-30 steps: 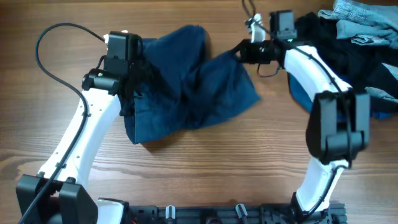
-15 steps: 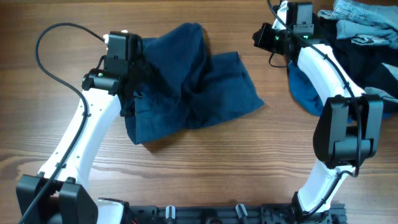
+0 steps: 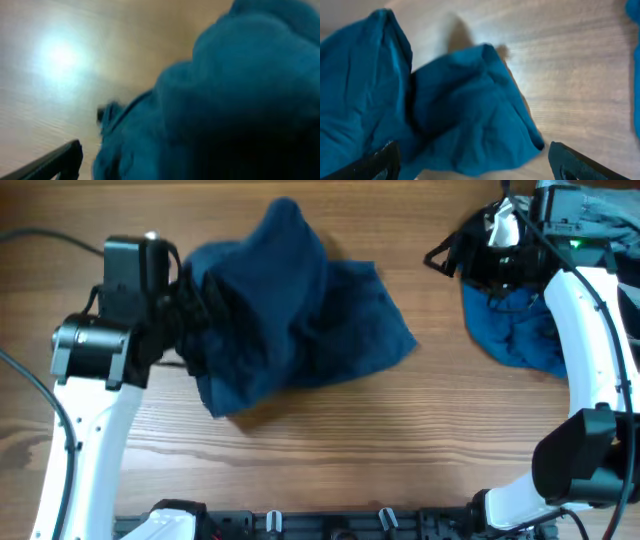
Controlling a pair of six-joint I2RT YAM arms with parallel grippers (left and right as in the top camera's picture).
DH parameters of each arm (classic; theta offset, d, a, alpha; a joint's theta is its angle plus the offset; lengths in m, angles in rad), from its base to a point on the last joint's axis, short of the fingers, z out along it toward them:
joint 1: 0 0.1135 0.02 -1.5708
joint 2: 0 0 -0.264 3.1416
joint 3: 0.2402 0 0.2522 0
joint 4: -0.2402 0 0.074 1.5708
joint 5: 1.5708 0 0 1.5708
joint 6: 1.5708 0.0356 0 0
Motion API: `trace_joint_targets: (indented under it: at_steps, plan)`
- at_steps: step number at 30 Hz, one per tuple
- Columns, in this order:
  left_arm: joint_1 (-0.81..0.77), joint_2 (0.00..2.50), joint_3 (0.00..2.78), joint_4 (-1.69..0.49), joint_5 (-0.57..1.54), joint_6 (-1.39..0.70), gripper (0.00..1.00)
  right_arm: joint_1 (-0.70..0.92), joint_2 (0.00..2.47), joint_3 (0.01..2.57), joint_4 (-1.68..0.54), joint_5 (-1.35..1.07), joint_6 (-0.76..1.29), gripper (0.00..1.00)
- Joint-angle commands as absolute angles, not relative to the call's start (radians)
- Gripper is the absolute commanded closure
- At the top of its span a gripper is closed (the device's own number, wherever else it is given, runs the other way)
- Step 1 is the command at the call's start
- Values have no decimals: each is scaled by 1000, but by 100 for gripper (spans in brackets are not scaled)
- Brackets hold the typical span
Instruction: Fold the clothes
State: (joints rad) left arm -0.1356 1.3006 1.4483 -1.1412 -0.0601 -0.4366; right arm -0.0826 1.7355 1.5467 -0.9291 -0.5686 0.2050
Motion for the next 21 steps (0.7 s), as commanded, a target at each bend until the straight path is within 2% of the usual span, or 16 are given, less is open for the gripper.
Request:
trace_joint_targets:
  at_steps: [1, 2, 7, 12, 17, 21]
  plan:
    - [-133, 1343, 1451, -1213, -56, -479, 1, -80, 1745, 1531, -934, -562, 155, 5]
    - [-133, 1362, 1451, -1163, -108, -479, 1, -80, 1745, 1531, -930, -562, 155, 5]
    - [-133, 1448, 1451, -937, -113, -476, 2, -78, 1745, 1530, -944, -563, 136, 5]
    - [-129, 1628, 1451, -725, -111, -352, 0, -78, 1745, 1530, -978, -562, 123, 4]
    - [-125, 1643, 1487, -861, -56, -348, 0, -78, 1745, 1530, -1008, -558, 96, 4]
    - [-131, 1559, 1612, -1177, 114, -362, 0, -78, 1745, 1530, -1005, -557, 92, 4]
